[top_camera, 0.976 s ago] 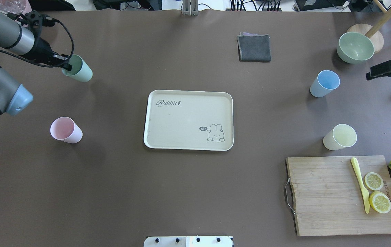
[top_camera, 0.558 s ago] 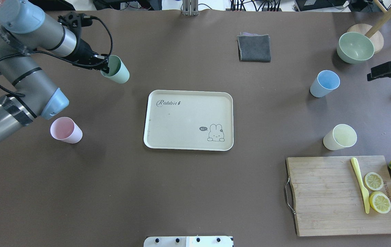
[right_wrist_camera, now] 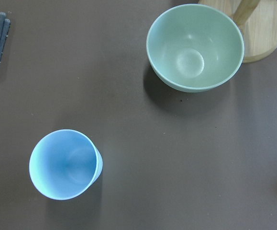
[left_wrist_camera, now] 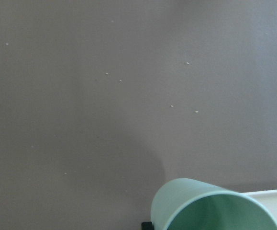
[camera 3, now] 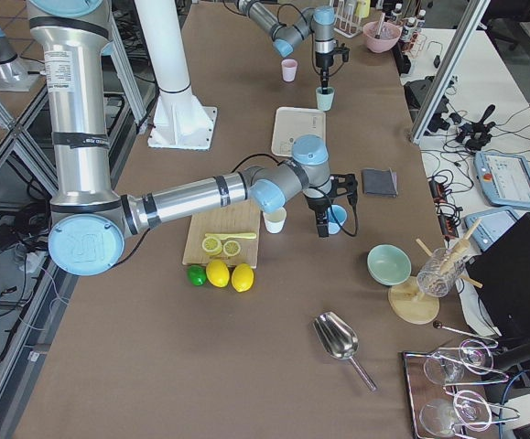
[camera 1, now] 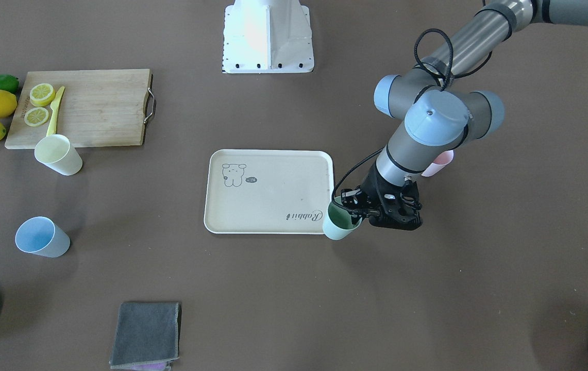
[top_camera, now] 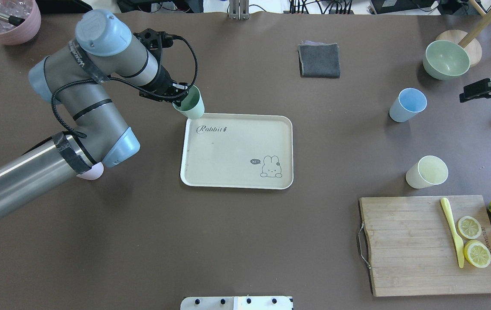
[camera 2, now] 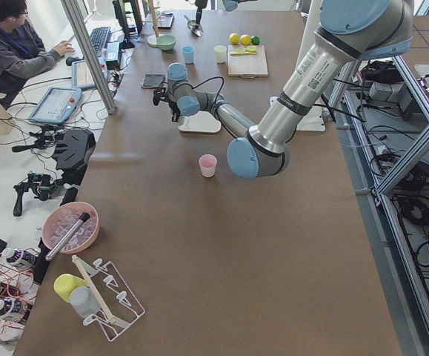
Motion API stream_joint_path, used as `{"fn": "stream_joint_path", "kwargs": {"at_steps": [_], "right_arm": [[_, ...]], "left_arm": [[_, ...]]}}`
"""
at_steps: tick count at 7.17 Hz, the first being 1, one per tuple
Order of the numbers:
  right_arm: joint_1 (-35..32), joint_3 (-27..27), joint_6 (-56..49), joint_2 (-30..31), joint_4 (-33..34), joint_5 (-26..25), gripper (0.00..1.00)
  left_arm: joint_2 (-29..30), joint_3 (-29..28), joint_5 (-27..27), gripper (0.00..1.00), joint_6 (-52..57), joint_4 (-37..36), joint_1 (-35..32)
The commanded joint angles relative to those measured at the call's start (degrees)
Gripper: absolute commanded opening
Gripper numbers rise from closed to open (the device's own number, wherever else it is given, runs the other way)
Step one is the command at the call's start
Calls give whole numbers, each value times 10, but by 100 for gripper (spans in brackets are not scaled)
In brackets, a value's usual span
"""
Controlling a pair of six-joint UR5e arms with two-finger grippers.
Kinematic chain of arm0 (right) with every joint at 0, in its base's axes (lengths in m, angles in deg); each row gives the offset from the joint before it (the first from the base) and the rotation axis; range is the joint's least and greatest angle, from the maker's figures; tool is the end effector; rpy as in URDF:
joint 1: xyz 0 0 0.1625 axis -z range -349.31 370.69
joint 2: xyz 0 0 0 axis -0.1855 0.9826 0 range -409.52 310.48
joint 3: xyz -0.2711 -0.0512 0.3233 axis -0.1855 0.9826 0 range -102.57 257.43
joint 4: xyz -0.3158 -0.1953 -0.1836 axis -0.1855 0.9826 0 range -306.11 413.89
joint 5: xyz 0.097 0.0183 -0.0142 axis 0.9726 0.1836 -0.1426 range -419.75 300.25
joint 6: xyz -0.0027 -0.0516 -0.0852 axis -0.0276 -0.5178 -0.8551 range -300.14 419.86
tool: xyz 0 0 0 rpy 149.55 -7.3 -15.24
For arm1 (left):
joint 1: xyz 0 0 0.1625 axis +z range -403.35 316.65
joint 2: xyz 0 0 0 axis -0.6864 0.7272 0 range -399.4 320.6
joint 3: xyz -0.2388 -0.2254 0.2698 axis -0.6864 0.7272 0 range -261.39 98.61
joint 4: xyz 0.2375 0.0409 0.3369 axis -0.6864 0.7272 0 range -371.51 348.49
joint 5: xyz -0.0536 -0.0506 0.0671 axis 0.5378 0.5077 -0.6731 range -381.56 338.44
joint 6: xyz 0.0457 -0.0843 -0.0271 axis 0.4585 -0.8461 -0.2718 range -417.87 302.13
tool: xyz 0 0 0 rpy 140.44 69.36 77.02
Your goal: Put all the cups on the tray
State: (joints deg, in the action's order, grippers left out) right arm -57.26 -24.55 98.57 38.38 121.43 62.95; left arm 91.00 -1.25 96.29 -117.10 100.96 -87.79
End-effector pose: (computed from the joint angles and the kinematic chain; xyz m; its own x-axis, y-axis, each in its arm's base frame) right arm -0.1238 -0.5174 0.4997 0.7030 -0.0135 0.7111 -0.1769 0.9651 0.1932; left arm 0.4702 -0.5826 0.2602 0.5494 0.0946 -0.8302 0.0833 0.9824 0.1671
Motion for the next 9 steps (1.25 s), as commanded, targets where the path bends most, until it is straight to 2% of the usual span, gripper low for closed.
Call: {"fn": "stream_joint_path", "kwargs": {"at_steps": [1, 2, 3, 4, 5, 6, 7, 8, 9], "right_arm": [[8, 6, 0, -1, -2, 0, 100], [14, 7, 0, -1, -2, 1, 100], [19, 12, 0, -9, -1, 2, 100], [19, 17, 0, -18, 4, 4, 100], [20, 18, 0, -26, 7, 8, 100], [20, 21, 0, -45, 34, 9, 100], [20, 23, 0, -77, 81, 9, 100], [20, 54, 0, -108, 93, 9, 98], [28, 90, 0, -126, 89, 5, 94]], "left_arm": [[6, 0, -24, 0, 1, -8, 28], [7, 1, -31, 0, 1, -8, 38], [6, 5, -57, 38, 1, -7, 56], [5, 13, -77, 89, 1, -7, 63], [0, 30, -77, 98, 1, -8, 62], [-2, 61, -69, 98, 5, -22, 46], [-2, 84, -29, 98, 18, -70, 5], [-23, 110, 18, 98, 80, -93, -46], [-60, 126, 44, 98, 132, -93, -80]]}}
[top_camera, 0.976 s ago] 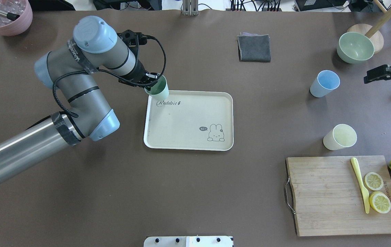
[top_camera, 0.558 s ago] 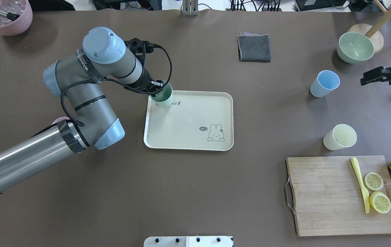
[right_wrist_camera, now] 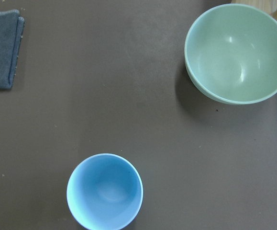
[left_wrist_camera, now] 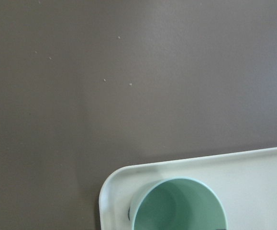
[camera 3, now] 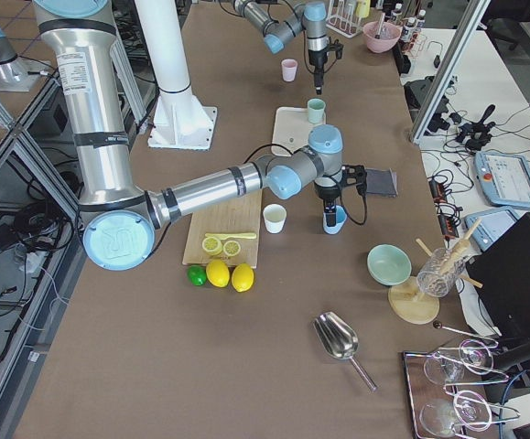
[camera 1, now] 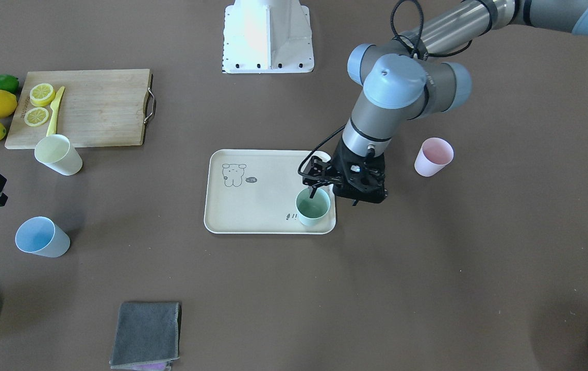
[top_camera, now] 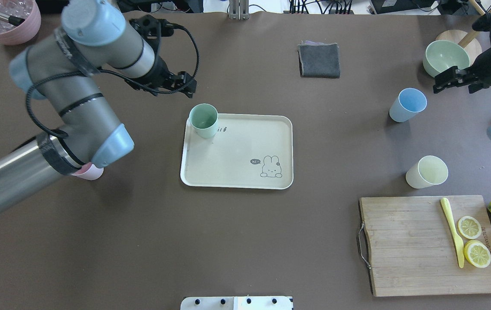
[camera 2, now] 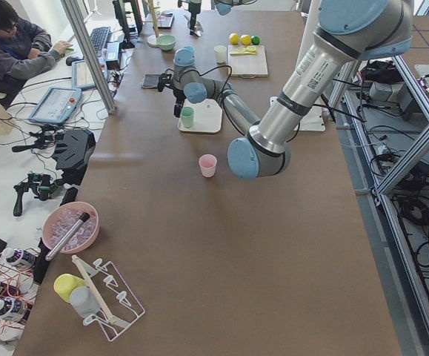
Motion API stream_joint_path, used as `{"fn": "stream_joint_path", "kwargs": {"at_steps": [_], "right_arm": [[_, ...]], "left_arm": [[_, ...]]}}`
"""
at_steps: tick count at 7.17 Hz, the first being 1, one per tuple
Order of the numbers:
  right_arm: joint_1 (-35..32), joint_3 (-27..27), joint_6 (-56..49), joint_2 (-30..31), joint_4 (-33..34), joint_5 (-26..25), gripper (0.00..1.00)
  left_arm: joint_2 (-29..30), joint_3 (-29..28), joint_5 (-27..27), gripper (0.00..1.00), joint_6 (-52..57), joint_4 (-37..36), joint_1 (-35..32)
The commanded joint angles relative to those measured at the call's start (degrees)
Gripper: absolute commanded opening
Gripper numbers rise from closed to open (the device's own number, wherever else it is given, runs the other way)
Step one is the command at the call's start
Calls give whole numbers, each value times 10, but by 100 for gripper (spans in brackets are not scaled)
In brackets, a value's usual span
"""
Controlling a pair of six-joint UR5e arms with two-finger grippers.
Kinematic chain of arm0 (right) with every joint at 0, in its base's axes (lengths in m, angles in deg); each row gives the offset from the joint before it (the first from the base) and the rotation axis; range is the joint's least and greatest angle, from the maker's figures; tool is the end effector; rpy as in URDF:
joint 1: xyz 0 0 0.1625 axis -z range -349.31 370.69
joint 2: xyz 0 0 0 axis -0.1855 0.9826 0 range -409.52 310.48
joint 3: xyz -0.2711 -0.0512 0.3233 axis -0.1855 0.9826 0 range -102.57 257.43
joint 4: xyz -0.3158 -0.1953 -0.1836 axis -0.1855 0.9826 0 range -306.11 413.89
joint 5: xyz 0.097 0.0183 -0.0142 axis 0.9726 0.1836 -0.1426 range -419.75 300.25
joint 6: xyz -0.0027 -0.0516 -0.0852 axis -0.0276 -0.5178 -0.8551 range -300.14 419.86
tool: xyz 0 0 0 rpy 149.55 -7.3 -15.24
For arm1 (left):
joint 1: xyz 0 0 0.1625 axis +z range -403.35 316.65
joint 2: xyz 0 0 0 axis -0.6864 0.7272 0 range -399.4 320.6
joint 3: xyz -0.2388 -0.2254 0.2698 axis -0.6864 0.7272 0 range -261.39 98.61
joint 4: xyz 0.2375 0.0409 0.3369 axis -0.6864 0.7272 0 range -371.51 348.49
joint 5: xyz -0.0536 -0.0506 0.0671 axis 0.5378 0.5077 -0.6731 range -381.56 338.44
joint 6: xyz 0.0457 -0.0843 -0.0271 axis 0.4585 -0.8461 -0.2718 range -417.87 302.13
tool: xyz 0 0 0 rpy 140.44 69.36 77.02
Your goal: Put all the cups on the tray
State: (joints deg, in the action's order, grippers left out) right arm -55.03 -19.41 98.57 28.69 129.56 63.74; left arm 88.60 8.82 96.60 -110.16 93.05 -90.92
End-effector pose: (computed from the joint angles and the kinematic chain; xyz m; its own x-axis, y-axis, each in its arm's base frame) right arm -0.1701 -0.5676 0.4687 0.7126 -0.0028 0.7016 -0.1290 0.9824 0.1350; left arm 0.4086 -0.5749 0.2285 0.5658 0.1802 -0.8046 0.0646 0.9631 0.2611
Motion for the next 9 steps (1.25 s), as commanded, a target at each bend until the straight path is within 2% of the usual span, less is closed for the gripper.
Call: {"fn": "stream_joint_path", "kwargs": {"at_steps": [1, 2, 3, 4, 5, 6, 7, 9], "right_arm": [[14, 52, 0, -38, 8, -5, 85], [20, 61, 0, -39, 7, -7, 72], [30, 74, 0, -39, -14, -14, 71], [38, 112, 12, -39, -66, -19, 69], [47, 137, 35, -39, -114, -22, 62], [50, 131, 70, -39, -119, -21, 28], [53, 125, 77, -39, -119, -21, 0], [54, 105, 80, -39, -118, -20, 0]], "left_arm": [[-58, 37, 42, 98, 90, -14, -64], [-64, 43, 41, 98, 91, -14, -64], [-64, 45, 41, 98, 91, -14, -64], [-64, 45, 41, 98, 92, -14, -64], [-66, 45, 41, 98, 92, -13, -64], [-65, 45, 40, 98, 92, -13, -64], [-66, 44, 37, 98, 92, -13, -63], [-65, 44, 40, 98, 92, -13, -62]]}}
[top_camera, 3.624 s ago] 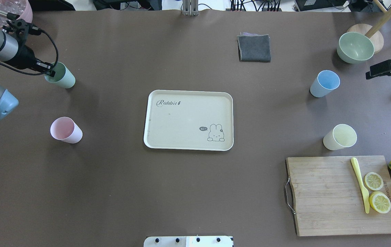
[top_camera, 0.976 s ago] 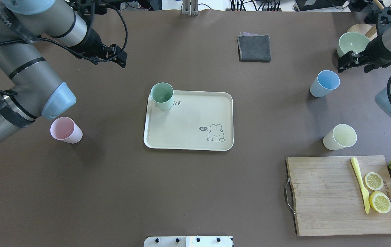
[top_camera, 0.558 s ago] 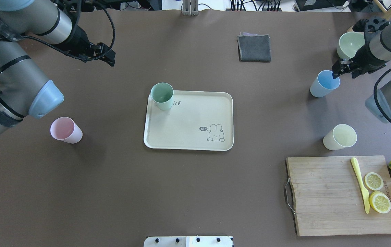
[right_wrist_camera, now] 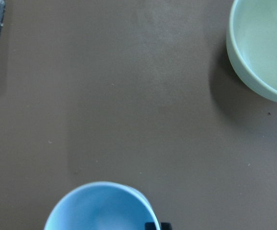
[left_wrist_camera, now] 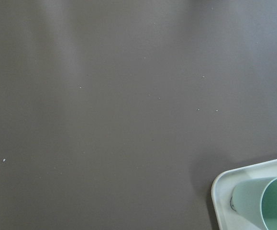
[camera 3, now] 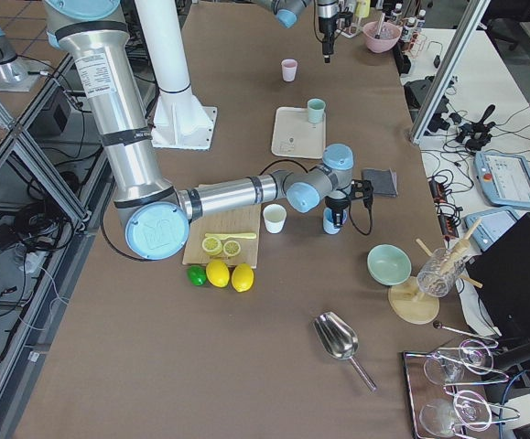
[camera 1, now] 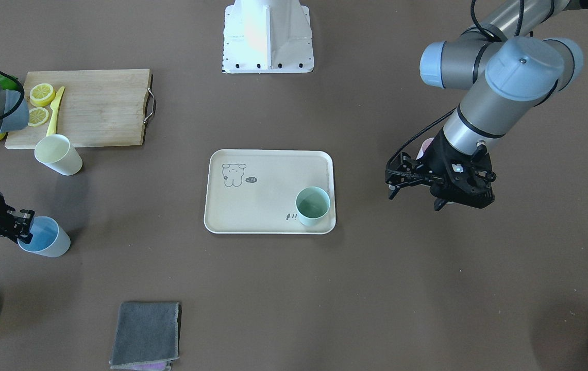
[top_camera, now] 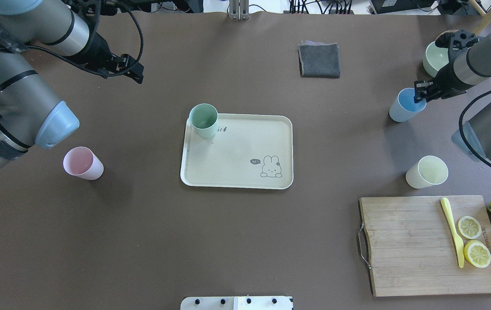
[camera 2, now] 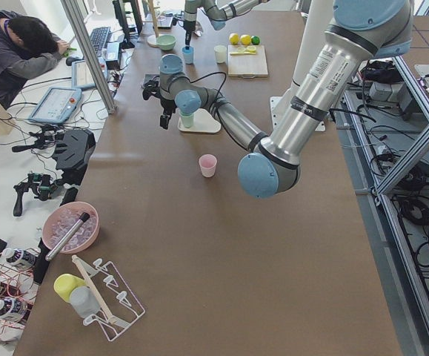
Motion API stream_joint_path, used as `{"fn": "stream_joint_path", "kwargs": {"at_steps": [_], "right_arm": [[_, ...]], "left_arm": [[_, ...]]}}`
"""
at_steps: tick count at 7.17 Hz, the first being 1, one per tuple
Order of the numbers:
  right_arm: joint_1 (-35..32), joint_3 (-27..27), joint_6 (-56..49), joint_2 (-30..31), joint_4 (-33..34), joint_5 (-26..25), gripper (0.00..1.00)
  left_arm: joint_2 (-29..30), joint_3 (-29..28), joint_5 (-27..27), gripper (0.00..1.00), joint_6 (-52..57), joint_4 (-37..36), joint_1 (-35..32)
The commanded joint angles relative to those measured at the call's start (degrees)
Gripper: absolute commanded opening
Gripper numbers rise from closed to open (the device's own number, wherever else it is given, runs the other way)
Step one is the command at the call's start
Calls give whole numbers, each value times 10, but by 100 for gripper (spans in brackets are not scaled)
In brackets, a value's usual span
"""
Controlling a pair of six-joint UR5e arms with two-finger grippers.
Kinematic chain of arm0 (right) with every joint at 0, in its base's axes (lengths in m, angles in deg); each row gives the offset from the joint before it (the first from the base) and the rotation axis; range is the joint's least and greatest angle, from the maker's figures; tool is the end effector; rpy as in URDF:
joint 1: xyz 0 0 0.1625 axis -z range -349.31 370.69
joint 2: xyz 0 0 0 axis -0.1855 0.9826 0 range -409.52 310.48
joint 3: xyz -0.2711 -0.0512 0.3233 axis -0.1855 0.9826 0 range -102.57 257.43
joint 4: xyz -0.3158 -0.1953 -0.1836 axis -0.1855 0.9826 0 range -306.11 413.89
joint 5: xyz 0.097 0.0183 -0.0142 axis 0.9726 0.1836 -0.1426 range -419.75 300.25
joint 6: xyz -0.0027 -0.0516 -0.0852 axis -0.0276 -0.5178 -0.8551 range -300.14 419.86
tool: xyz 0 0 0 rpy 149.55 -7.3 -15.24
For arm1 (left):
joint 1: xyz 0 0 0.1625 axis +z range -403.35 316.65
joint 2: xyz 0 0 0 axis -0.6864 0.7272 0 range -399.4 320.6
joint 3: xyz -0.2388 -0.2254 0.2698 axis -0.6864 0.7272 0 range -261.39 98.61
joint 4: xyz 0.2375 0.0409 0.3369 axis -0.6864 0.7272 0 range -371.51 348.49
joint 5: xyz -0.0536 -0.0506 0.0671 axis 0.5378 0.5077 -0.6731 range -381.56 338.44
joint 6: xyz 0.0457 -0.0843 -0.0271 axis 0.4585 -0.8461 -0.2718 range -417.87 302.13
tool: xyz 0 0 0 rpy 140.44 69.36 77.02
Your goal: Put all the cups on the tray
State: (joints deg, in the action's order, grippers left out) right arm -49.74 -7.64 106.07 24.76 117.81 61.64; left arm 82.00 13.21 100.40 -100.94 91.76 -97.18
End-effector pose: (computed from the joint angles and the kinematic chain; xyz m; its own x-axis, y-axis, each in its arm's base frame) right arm -0.2406 -0.5892 0.5063 0.6920 0.0227 0.7215 -0.1514 0.9818 0.1144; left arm 0.3291 -0.5867 0.2743 0.5903 0.2426 -0.7698 0.0248 0.9479 0.3177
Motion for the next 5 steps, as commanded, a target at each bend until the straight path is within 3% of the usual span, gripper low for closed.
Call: {"fn": "stream_joint_path", "kwargs": {"at_steps": [1, 4, 5], "right_arm": [[1, -37, 36, -9, 10, 5, 0], [41, -97, 156, -94, 121, -2, 0], [80, -99, 219, -124, 125, -22, 0]], "left_arm": [[1, 1, 3, 98, 0, -1, -2], [-61, 14, 53, 98, 86, -2, -65], [-96, 26, 55, 98, 119, -1, -79]]}}
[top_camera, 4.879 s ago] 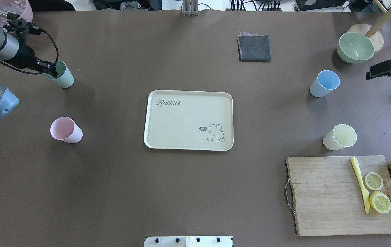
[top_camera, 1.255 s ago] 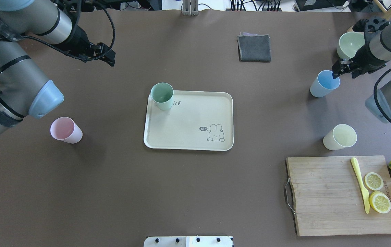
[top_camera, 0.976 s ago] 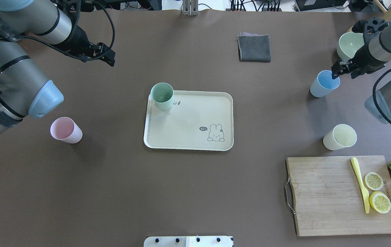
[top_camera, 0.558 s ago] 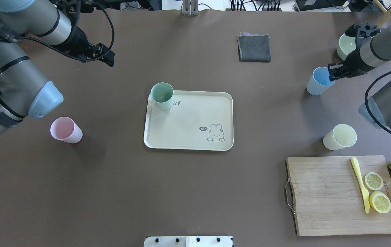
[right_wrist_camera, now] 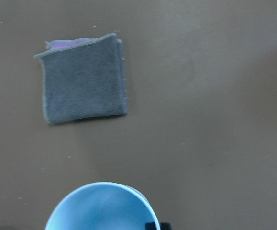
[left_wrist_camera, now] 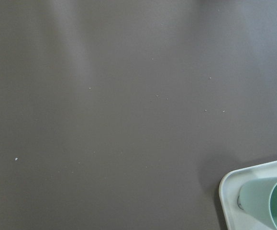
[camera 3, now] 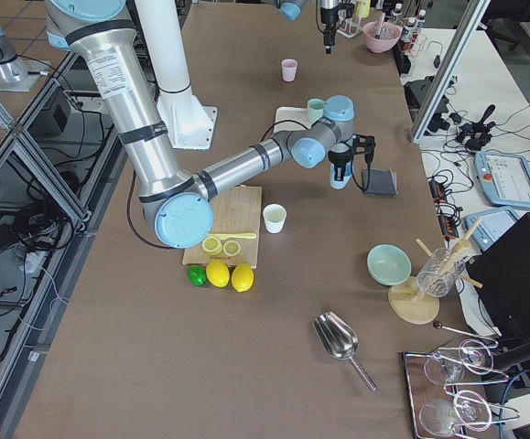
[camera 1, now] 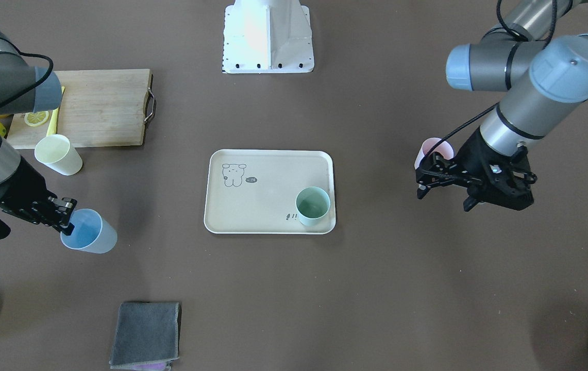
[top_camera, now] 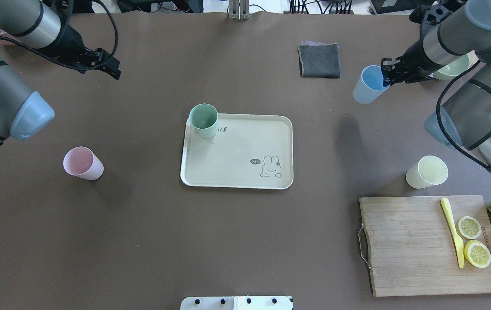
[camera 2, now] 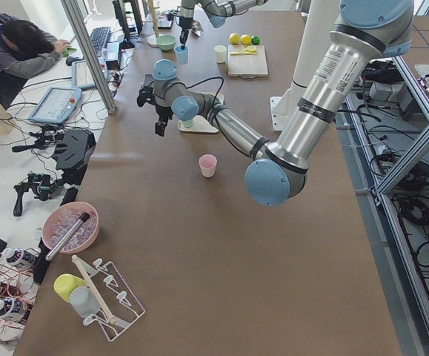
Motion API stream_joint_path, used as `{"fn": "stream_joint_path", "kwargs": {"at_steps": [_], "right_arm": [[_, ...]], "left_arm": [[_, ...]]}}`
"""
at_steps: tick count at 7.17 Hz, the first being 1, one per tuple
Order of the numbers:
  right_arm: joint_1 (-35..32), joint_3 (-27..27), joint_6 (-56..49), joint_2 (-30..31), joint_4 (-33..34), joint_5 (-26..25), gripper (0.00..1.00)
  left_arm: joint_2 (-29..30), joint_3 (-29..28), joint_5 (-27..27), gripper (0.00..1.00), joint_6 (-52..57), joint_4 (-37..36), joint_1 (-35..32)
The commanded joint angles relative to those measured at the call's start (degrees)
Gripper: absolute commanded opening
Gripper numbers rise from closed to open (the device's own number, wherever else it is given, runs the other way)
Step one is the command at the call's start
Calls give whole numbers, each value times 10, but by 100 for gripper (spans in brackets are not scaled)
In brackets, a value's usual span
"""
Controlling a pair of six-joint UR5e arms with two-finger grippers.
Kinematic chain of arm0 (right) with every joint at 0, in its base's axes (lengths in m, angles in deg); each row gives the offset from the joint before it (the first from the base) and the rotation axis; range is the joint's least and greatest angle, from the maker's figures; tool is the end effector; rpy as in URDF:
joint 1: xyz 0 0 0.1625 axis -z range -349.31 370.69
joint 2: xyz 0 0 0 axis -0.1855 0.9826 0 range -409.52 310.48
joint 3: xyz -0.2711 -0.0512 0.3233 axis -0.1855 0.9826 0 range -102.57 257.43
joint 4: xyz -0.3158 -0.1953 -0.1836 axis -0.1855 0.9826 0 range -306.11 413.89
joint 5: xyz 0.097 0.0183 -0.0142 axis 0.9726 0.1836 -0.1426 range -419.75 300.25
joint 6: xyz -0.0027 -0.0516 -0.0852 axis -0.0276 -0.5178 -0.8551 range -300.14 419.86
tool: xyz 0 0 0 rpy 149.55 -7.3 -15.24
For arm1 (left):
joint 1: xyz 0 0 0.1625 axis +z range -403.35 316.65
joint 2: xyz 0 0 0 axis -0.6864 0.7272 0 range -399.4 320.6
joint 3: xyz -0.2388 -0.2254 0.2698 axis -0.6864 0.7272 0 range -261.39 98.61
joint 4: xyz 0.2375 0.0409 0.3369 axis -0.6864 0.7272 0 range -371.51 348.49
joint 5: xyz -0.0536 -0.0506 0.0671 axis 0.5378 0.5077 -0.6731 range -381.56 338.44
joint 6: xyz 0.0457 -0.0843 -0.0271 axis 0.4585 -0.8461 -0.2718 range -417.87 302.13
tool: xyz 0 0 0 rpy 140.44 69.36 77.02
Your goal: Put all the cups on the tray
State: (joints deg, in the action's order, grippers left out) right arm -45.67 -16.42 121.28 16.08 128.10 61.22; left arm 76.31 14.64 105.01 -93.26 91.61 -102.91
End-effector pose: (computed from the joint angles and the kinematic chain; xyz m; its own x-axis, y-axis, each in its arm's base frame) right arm -0.2929 -0.5884 0.3560 0.5964 0.1558 0.7874 -0.2623 0.9649 0.0077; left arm 0.2630 -0.5936 0.3255 0.5988 0.2732 -0.7528 -0.0150 0.9437 0.3305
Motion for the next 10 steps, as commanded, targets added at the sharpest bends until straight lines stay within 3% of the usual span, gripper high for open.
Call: {"fn": "stream_joint_path", "kwargs": {"at_steps": [1, 2, 5, 6, 7, 8, 10], "right_arm": [[100, -8, 134, -69, 36, -75, 0], [140, -5, 146, -92, 58, -112, 0], [201, -3, 202, -104, 67, -158, 1], [202, -3, 199, -105, 65, -163, 58], [202, -3, 197, -110, 65, -173, 91], [191, -6, 194, -114, 67, -179, 99], [132, -14, 160, -114, 70, -134, 99]], "left_arm": [[-75, 31, 21, 98, 71, 3, -34], [-83, 41, 24, 98, 71, 3, -36], [-87, 52, 24, 98, 66, 2, -36], [-87, 52, 24, 98, 66, 2, -36], [-95, 57, 25, 98, 63, 2, -36], [-116, 77, 25, 98, 62, 4, -36], [-189, 113, 21, 99, 46, 23, -27]]}}
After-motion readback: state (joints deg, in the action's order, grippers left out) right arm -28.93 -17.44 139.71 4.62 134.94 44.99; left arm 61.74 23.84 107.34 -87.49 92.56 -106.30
